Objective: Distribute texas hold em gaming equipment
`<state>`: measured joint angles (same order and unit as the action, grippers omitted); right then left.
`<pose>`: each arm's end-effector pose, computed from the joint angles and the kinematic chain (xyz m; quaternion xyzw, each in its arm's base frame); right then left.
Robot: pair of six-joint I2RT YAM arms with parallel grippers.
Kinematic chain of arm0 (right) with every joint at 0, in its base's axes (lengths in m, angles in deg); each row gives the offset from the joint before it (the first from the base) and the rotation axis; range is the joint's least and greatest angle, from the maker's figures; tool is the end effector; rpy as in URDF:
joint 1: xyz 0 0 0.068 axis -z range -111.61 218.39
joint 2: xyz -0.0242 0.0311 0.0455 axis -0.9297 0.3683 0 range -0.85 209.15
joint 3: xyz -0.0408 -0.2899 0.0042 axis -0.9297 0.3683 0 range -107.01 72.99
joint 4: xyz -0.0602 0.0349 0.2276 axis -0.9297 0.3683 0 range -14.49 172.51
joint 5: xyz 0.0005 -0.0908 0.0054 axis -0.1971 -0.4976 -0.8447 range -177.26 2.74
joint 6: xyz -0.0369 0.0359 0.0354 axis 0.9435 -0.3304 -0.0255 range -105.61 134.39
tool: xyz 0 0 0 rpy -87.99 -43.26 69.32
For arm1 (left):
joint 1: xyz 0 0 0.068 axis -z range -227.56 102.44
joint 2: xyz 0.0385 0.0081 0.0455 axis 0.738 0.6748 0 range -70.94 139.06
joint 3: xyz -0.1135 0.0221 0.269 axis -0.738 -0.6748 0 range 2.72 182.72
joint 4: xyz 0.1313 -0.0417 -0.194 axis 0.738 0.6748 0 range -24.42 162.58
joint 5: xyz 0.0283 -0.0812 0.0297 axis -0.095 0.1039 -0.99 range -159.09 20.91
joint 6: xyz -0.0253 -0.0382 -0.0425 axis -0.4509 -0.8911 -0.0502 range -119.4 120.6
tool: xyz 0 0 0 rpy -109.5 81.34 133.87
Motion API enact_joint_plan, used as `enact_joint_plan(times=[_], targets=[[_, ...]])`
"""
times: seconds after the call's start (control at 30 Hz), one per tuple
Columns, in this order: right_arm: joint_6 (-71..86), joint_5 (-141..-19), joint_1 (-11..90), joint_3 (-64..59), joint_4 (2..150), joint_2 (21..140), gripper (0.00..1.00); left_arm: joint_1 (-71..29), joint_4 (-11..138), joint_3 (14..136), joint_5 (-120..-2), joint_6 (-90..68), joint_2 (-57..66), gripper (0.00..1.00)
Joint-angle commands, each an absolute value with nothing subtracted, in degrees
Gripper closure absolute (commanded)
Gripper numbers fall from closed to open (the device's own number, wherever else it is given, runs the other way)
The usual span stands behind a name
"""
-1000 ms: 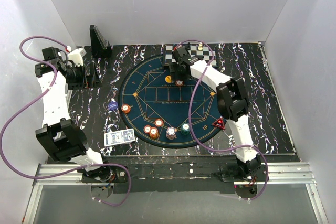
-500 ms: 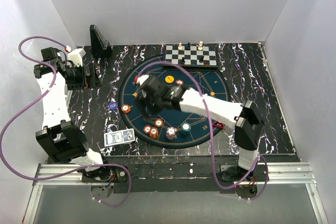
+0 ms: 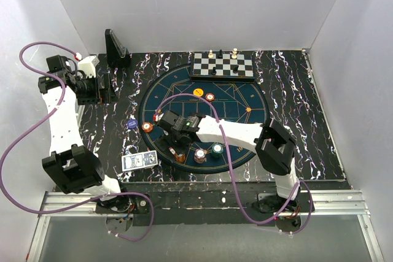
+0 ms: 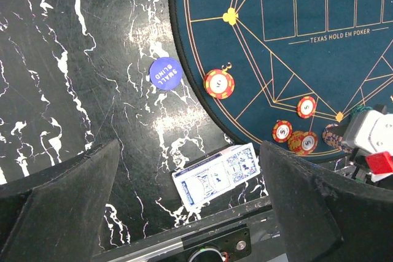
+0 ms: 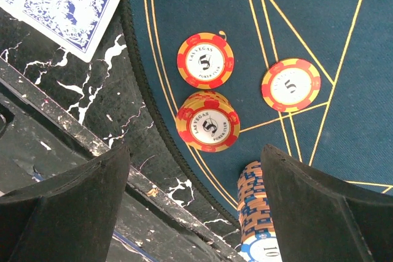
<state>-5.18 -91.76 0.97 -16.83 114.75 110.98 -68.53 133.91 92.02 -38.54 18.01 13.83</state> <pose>0.1610 0.3776 0.2445 -0.3836 0.8888 0.1431 0.2060 0.2507 0.0701 0.3708 0.0304 0.9410 -0.1705 0.2907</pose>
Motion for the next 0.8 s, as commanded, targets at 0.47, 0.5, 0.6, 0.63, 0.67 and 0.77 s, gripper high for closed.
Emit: enact_joint_plan(times=[0.47, 0.5, 0.6, 0.63, 0.67, 0.77], targets=[[-6.9, -90.6, -0.1, -14.3, 111.3, 115.3, 0.37, -69.1, 133.3, 91.9, -39.4, 19.0, 11.1, 0.0], [-6.9, -90.7, -0.2, -14.5, 111.3, 115.6, 0.39, -69.2, 133.2, 91.8, -39.4, 18.9, 11.1, 0.0], [-7.1, -90.7, -0.2, -14.8, 111.4, 116.4, 0.43, -69.1, 133.2, 91.4, -39.3, 18.9, 11.0, 0.0], [-7.1, -90.9, -0.2, -14.9, 111.5, 116.7, 0.44, -69.1, 133.2, 91.5, -39.3, 19.0, 11.0, 0.0], [-7.1, -91.0, -0.1, -15.0, 111.4, 116.8, 0.44, -69.1, 133.2, 91.5, -39.4, 19.0, 11.0, 0.0], [-7.1, -92.1, -0.2, -14.9, 111.4, 117.1, 0.48, -69.1, 133.2, 91.7, -39.4, 19.0, 11.0, 0.0]])
